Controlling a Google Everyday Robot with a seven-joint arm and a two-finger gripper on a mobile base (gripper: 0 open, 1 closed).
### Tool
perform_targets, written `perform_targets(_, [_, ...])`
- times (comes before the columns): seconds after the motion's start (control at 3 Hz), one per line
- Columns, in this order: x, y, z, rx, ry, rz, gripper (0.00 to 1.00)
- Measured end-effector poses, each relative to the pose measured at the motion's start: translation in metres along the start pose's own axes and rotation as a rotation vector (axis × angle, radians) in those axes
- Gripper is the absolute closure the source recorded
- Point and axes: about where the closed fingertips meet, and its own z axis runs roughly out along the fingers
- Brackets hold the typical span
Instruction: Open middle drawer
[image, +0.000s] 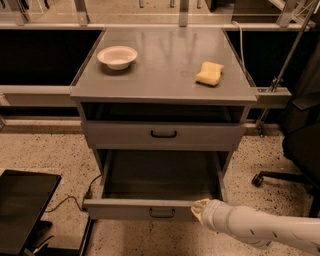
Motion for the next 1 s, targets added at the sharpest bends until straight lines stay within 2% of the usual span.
perform_targets(0.33, [0.0, 0.0, 0.0, 0.0, 0.0, 0.0, 0.13])
perform_targets(0.67, [0.0, 0.0001, 0.0001, 0.0, 0.0, 0.0, 0.0])
perform_targets(1.0, [0.0, 0.0001, 0.0001, 0.0, 0.0, 0.0, 0.0])
